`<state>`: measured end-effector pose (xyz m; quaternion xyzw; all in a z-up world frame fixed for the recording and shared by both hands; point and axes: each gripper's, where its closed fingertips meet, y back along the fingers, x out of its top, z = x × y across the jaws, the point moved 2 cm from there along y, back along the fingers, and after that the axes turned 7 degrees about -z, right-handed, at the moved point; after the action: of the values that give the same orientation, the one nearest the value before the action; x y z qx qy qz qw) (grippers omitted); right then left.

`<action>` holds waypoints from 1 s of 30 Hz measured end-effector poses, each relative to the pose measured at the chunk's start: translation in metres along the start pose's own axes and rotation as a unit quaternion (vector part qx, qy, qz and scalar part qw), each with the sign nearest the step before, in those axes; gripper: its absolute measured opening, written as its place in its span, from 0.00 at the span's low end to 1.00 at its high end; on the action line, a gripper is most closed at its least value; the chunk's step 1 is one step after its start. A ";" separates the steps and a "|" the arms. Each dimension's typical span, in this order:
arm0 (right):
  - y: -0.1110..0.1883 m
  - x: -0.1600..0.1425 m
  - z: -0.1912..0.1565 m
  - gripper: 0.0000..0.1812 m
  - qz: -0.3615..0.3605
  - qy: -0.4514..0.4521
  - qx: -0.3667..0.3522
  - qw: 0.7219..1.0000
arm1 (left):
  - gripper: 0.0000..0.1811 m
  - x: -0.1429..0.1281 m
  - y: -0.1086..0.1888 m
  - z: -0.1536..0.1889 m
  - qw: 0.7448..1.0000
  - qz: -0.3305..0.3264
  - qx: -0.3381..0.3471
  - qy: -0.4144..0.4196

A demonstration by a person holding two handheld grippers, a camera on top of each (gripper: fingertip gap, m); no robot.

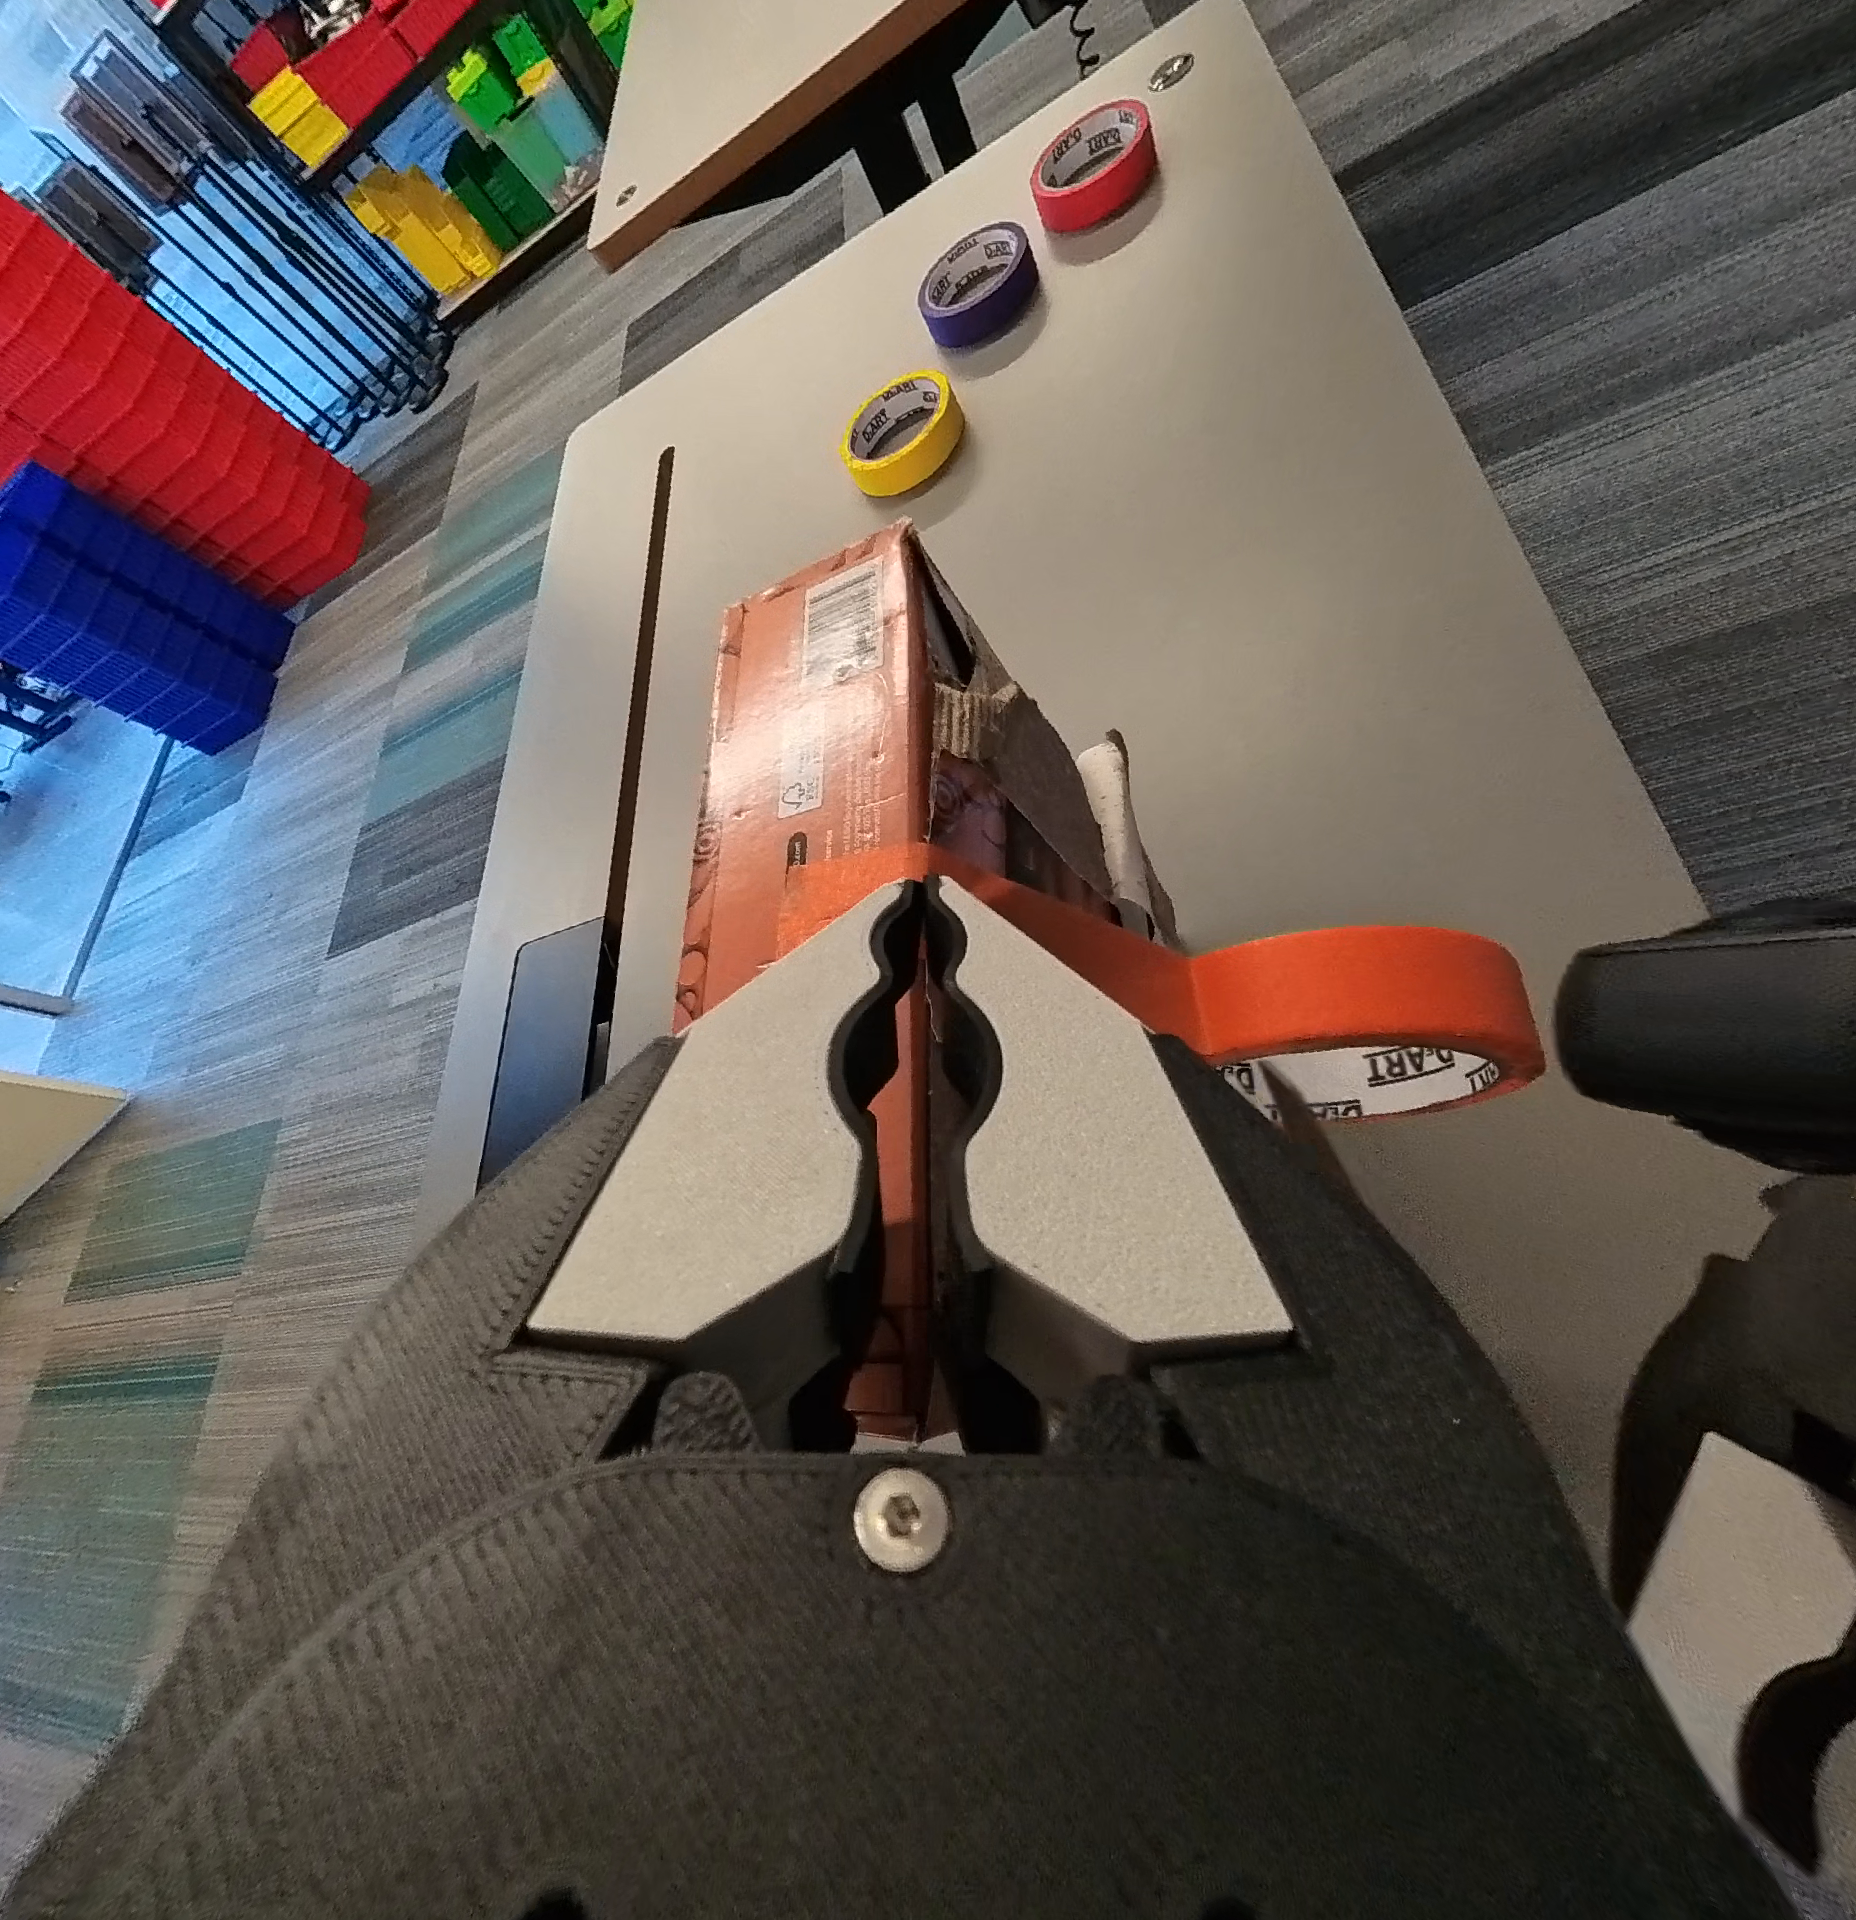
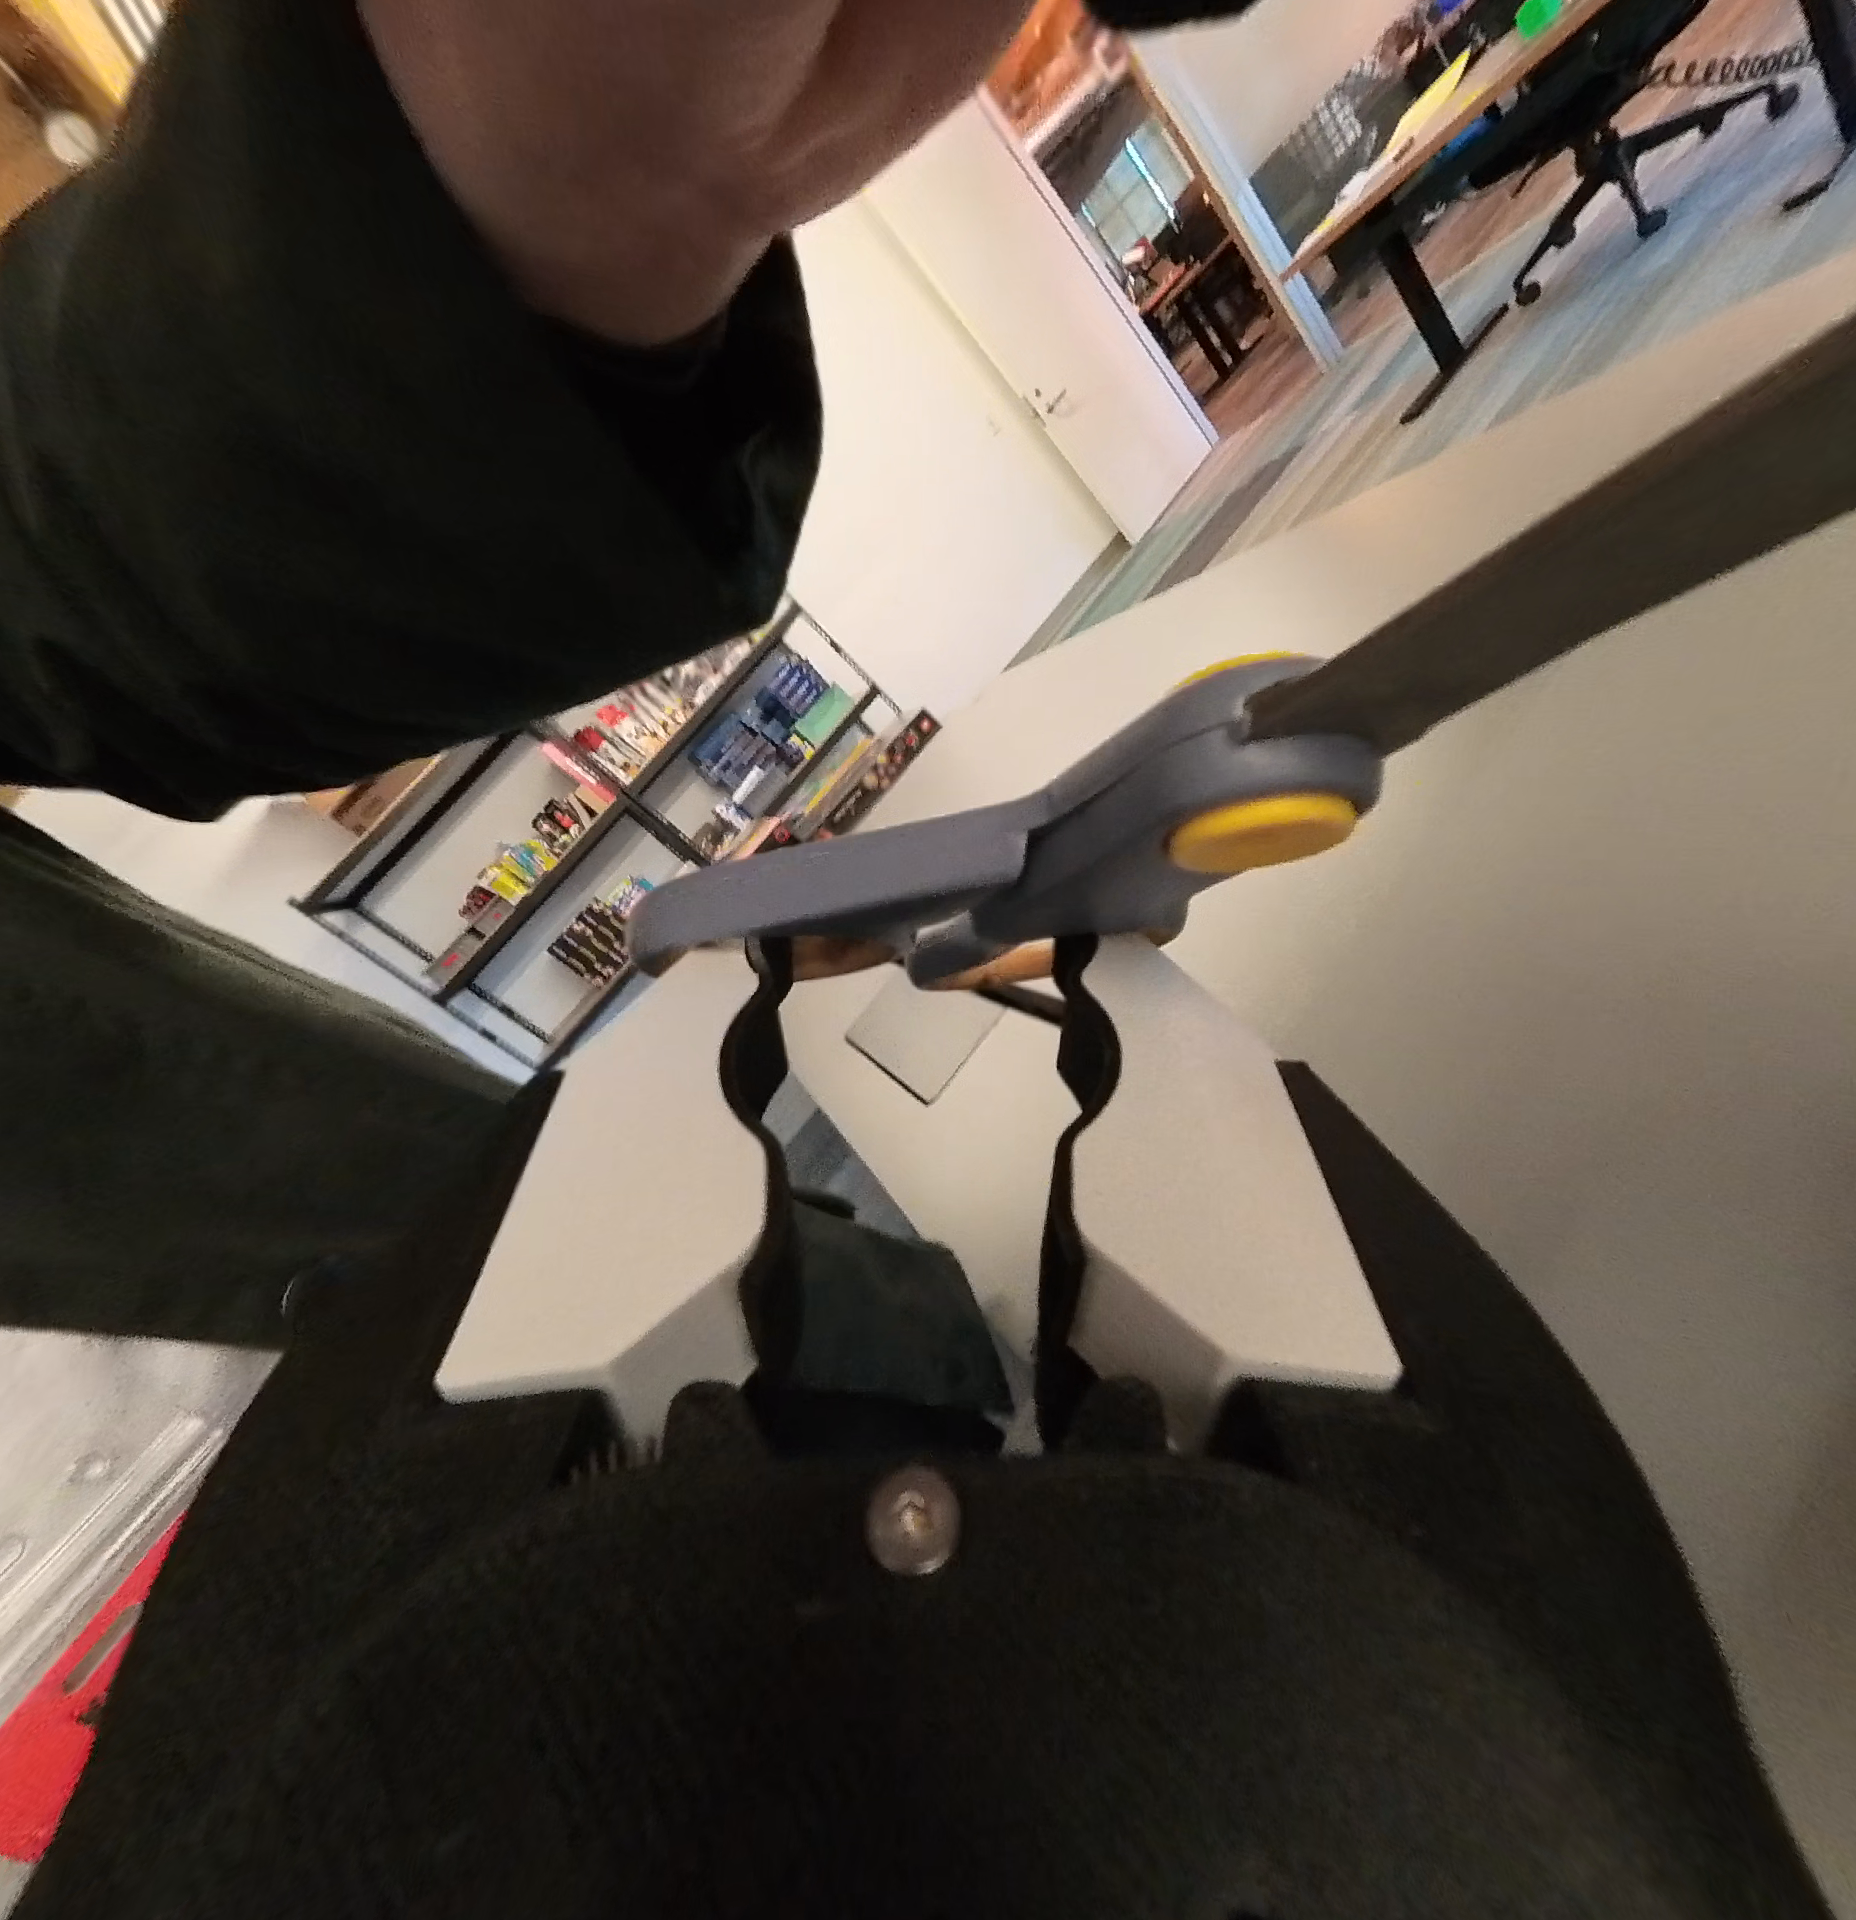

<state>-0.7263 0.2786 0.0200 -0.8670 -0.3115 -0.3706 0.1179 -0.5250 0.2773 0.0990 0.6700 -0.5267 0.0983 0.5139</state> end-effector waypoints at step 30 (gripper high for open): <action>-0.003 0.040 0.029 0.27 0.105 -0.009 0.004 0.994 | 0.00 0.000 -0.002 0.001 1.000 0.002 0.000 -0.013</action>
<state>-0.6902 0.3119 0.0283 -0.8979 -0.2209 -0.3469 0.1570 -0.5239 0.2765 0.0968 0.6700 -0.5350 0.0903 0.5067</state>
